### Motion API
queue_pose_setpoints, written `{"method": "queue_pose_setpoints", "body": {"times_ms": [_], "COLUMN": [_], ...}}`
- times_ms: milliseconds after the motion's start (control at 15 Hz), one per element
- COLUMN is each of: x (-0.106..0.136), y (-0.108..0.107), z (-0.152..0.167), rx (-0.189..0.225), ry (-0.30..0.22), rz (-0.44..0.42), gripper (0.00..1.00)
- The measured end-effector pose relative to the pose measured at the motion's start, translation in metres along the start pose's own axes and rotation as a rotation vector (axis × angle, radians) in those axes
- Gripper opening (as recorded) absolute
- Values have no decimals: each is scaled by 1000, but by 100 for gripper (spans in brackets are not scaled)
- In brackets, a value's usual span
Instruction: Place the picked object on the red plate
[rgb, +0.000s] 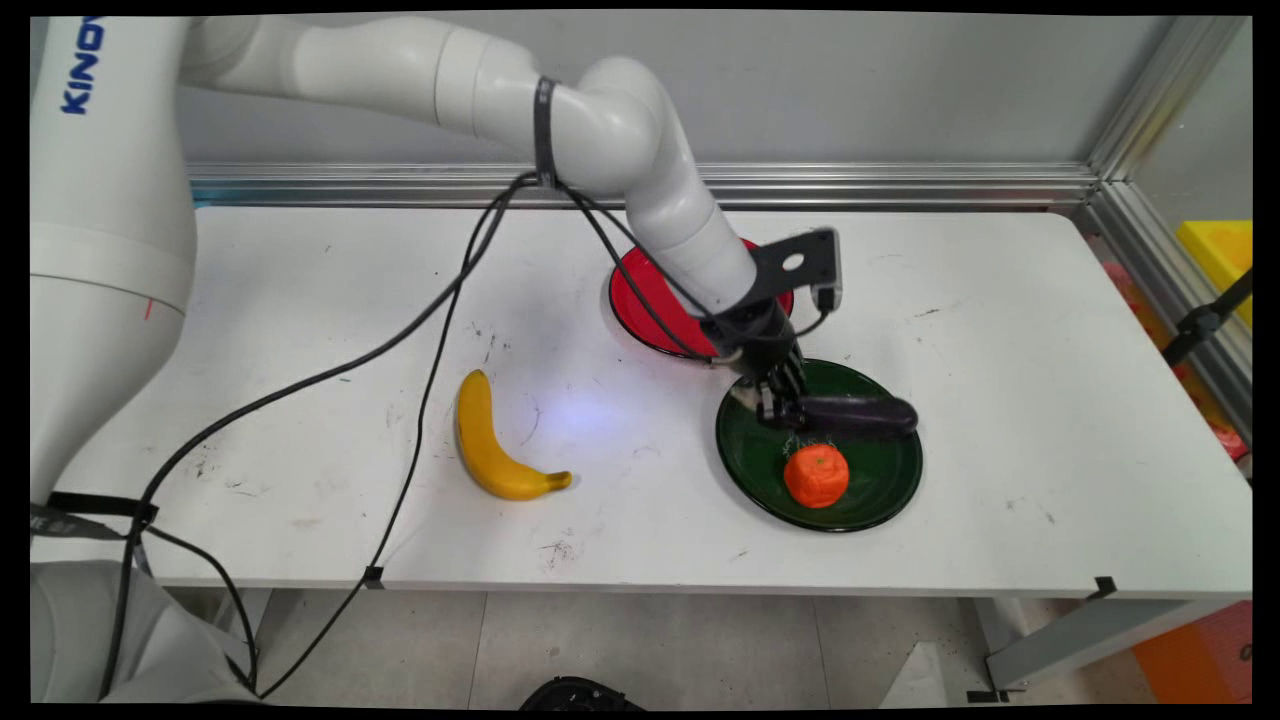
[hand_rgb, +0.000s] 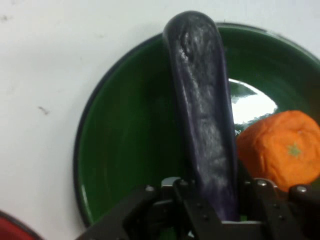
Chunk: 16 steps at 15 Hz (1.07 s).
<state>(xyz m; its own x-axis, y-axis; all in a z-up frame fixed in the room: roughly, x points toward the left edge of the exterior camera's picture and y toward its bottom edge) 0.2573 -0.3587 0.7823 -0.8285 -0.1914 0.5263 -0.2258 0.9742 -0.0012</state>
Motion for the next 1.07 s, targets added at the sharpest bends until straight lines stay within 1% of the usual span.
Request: {"method": "queue_pose_setpoints", "body": {"times_ms": [200, 400, 733, 1067], "x": [3, -3, -26, -54], "y": [-10, -23, -54, -80], "z": [-29, -52, -86, -101], "rx": [10, 29, 79, 124], "ry": [-11, -33, -79, -117], "rz": [9, 15, 9, -6], "gripper": [0, 0, 0, 0]}}
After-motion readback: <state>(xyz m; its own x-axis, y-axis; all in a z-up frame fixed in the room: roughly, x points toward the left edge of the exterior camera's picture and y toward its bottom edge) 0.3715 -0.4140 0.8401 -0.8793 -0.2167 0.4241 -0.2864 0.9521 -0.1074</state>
